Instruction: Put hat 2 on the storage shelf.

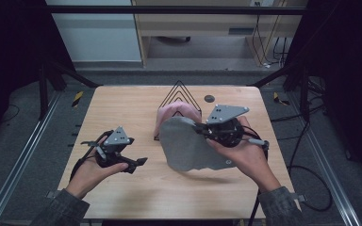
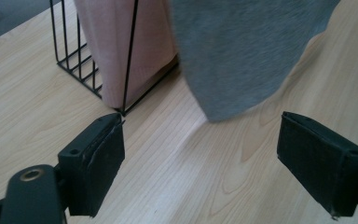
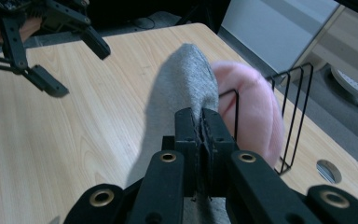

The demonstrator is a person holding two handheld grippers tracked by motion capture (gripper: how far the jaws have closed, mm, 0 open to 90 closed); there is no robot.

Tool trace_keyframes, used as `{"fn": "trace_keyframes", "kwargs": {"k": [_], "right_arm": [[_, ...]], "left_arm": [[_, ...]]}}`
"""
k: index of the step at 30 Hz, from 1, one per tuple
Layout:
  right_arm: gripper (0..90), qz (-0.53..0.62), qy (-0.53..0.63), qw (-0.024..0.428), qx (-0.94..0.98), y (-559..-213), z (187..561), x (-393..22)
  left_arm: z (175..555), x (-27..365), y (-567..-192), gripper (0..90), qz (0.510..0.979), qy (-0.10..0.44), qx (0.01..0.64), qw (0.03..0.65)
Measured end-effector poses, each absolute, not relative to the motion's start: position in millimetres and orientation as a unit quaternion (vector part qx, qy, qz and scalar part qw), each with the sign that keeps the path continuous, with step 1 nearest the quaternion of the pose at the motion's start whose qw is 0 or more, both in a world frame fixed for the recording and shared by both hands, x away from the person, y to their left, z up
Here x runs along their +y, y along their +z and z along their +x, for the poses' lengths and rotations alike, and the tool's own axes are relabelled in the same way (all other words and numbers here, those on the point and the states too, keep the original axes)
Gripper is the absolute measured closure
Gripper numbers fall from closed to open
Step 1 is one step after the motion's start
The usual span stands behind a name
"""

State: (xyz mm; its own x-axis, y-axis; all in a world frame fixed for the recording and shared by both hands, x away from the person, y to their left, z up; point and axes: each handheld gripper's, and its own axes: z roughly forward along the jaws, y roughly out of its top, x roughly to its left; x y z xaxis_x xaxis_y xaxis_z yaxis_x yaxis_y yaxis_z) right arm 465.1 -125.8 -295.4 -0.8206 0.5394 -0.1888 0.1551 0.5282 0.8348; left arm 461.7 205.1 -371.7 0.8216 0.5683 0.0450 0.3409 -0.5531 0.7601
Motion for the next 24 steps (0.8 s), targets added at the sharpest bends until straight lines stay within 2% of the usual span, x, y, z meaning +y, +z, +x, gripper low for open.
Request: {"fn": "trace_keyframes", "kwargs": {"k": [24], "right_arm": [[86.6,0.18,0.446,0.219,0.849,-261,464,-102]], "left_arm": [[473,191,-351,19.9,0.875,0.153,0.245,0.388]]}}
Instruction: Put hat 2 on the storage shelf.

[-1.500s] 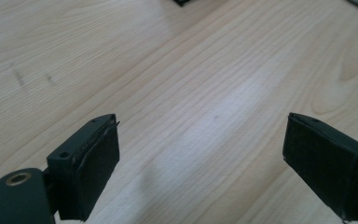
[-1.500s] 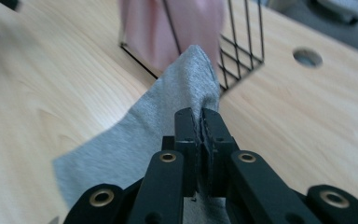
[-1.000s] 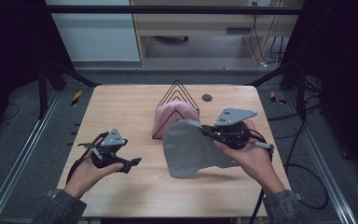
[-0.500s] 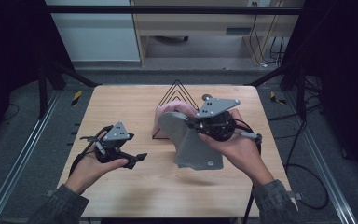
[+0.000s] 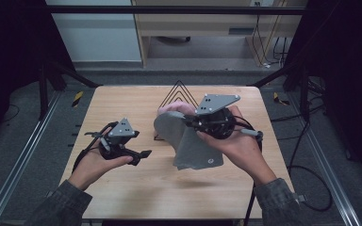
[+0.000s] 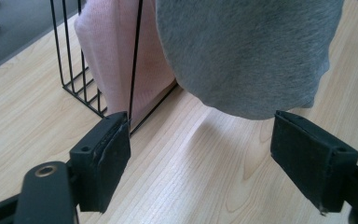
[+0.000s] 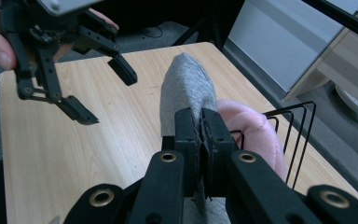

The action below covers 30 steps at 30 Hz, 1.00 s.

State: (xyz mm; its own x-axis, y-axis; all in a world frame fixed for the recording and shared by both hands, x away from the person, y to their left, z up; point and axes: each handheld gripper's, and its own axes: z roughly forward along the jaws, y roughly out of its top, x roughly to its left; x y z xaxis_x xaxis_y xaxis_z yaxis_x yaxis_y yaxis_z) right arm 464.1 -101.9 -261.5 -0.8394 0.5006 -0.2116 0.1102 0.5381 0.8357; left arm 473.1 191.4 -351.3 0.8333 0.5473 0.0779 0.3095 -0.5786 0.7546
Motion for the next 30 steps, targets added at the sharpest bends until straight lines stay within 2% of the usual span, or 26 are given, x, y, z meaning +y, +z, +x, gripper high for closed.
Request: {"fn": "trace_keyframes", "kwargs": {"k": [15,20,23,27,30], "right_arm": [[86.6,0.158,0.439,0.203,0.861,-271,458,-86],[86.5,0.154,0.44,0.197,0.862,-274,455,-82],[86.5,0.156,0.437,0.196,0.864,-277,455,-82],[86.4,0.166,0.439,0.197,0.861,-280,457,-88],[86.4,0.179,0.439,0.198,0.858,-283,461,-95]], "left_arm": [[493,179,-364,26.5,0.891,0.145,0.214,0.372],[498,171,-371,30.1,0.885,0.152,0.226,0.378],[500,168,-374,42.1,0.884,0.149,0.224,0.382],[501,163,-375,65.5,0.892,0.127,0.207,0.38],[500,160,-373,79.6,0.897,0.124,0.2,0.375]]}}
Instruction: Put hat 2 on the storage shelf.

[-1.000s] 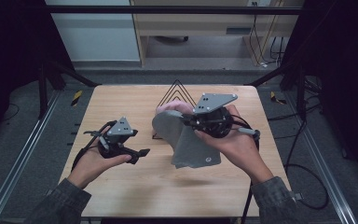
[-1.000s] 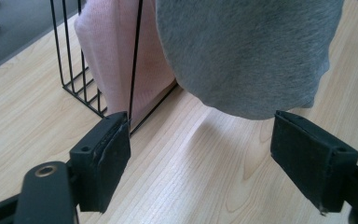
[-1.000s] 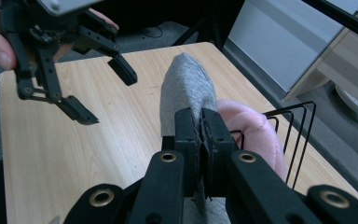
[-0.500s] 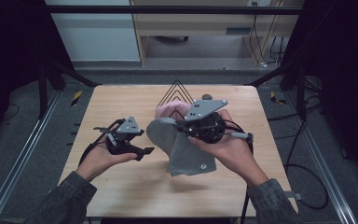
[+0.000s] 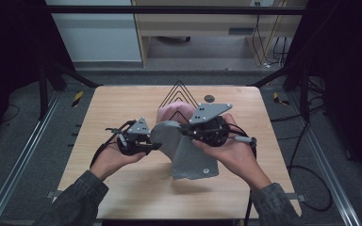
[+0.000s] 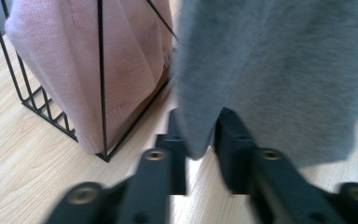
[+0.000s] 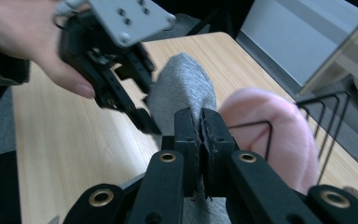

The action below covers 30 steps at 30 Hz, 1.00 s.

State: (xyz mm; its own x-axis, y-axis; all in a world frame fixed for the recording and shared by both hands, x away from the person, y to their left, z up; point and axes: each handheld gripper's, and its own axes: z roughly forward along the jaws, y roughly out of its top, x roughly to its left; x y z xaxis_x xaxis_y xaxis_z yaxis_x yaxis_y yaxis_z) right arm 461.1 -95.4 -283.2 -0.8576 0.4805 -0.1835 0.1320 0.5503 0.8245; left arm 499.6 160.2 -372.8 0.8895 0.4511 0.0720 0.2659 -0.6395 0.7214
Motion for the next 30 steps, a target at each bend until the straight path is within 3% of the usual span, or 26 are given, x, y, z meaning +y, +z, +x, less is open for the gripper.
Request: {"fn": "trace_keyframes", "kwargs": {"k": [3,9,19,30], "right_arm": [[86.4,0.195,0.438,0.201,0.854,-287,466,-105],[86.4,0.224,0.446,0.205,0.842,-285,475,-121],[87.1,0.235,0.474,0.234,0.816,-246,485,-132],[89.3,0.245,0.48,0.23,0.811,-247,504,-135]], "left_arm": [[497,160,-365,86.0,0.898,0.126,0.197,0.372],[491,160,-332,86.9,0.899,0.147,0.192,0.365],[496,157,-271,87.2,0.893,0.194,0.192,0.358],[507,155,-261,87.5,0.884,0.193,0.205,0.374]]}}
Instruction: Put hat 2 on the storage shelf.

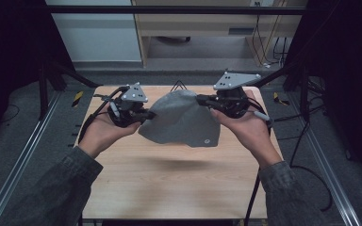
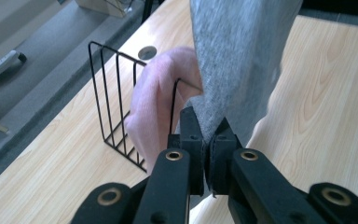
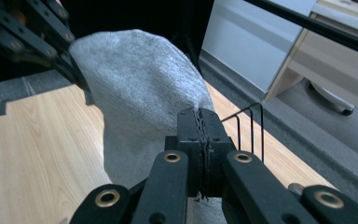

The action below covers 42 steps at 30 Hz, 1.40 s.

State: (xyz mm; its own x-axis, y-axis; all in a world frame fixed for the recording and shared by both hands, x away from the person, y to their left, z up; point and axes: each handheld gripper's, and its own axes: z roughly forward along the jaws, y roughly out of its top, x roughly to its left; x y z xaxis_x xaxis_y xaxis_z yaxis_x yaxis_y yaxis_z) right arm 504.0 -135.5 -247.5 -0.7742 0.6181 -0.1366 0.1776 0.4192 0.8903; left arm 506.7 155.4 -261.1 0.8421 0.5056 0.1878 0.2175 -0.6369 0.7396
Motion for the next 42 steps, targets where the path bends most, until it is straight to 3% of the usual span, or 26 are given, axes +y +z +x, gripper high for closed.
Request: {"fn": "trace_keyframes", "kwargs": {"k": [42], "right_arm": [[89.6,0.263,0.506,0.256,0.781,-210,519,-157]], "left_arm": [[519,133,-215,87.5,0.867,0.21,0.19,0.41]]}}
